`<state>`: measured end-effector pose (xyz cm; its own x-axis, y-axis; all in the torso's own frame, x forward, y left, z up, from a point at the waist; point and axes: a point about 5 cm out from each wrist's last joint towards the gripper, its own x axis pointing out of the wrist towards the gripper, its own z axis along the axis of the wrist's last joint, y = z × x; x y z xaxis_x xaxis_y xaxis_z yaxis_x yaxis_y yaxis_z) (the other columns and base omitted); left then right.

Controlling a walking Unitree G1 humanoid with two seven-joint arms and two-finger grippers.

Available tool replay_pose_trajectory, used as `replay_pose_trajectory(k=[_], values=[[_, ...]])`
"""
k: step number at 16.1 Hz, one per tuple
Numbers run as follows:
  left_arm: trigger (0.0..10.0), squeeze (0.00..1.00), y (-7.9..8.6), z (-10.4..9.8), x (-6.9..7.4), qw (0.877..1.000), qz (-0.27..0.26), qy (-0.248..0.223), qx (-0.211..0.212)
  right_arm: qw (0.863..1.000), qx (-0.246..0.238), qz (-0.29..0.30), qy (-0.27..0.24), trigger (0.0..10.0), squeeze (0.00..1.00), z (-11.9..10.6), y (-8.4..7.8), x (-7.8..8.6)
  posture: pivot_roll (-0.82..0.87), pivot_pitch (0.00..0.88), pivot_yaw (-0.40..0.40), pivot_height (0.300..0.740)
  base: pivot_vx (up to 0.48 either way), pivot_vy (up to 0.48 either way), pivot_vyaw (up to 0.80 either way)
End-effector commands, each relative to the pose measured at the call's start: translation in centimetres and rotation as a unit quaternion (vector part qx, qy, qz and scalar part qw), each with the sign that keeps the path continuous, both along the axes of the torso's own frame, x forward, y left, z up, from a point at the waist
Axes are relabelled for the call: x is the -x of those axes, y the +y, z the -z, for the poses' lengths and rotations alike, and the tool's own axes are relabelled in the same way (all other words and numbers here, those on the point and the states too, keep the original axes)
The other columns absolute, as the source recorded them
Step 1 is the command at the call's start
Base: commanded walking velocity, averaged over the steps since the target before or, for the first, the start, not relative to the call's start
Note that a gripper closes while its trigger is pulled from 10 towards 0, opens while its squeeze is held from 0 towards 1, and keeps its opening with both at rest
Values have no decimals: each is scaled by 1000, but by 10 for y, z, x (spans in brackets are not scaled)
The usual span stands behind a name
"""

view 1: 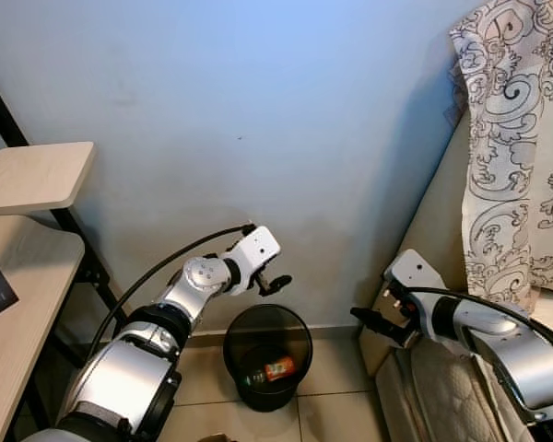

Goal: Clean up the room

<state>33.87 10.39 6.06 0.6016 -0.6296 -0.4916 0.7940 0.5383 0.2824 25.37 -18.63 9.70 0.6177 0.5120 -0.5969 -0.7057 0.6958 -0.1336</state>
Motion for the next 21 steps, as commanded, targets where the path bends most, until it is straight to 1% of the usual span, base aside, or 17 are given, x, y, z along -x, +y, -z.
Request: replay_pose_trajectory(k=[1,4,6,8,9,10,11,12,13,14,15,16,17,18,19,20,21], values=[[10000,1000,4,5,3,1000,6,10,-14,1000,-6,-2,1,10000,0,-2,2,-3,-171,0,29,740,0,0,0],[10000,1000,16,22,16,998,19,49,-41,1000,-22,13,-5,10000,0,1,5,-3,-155,0,58,740,0,0,0],[10000,1000,23,28,22,997,28,57,-48,999,-30,24,-15,10000,0,5,9,-4,-136,0,78,740,0,0,0],[10000,1000,32,20,18,999,-5,34,-7,992,-70,95,-40,10000,0,7,12,-12,-106,0,87,740,0,0,0],[10000,733,41,16,18,999,-28,19,2,986,-92,130,-51,10000,0,9,16,-13,-84,0,71,740,0,0,0],[10000,408,44,12,18,999,-43,11,16,981,-106,157,-46,10000,0,10,17,-12,-79,0,67,740,0,0,0],[10000,169,46,4,21,996,-67,-8,50,963,-136,231,-33,10000,0,16,15,-11,-60,0,52,740,0,0,-800],[10000,98,48,2,23,995,-77,-15,60,956,-141,255,-28,10000,0,19,14,-10,-54,0,49,740,0,0,-800],[10000,0,51,-1,31,992,-103,-14,72,950,-145,275,-28,10000,0,25,14,-6,-47,0,47,740,0,0,-781],[10000,0,53,-4,44,989,-121,-9,81,938,-158,307,-28,10000,0,29,14,-3,-49,0,48,740,0,0,-781],[10000,0,54,-6,51,986,-138,-10,95,936,-158,314,-34,10000,0,28,14,-4,-35,0,44,740,0,0,-781],[10000,0,56,-10,59,980,-165,-17,113,932,-171,317,-39,10000,0,25,16,-7,-25,0,38,740,0,0,-781],[10000,0,61,-8,67,971,-207,-15,116,929,-189,316,-30,10000,0,25,18,-6,18,0,8,740,0,0,-781],[10000,0,66,-7,73,966,-234,-19,106,929,-187,317,-27,10000,0,27,19,-5,64,0,-19,740,0,0,-781],[10000,0,68,-7,75,964,-245,-23,105,927,-190,321,-25,10000,0,27,19,-4,69,0,-22,740,0,0,-781],[10000,0,78,-16,82,955,-276,-37,103,923,-201,326,-19,10000,0,29,25,-6,103,0,-33,740,0,0,-781],[10000,0,78,-18,85,954,-279,-31,106,923,-204,327,-19,10000,0,29,26,-6,103,0,-33,740,0,0,-781]])
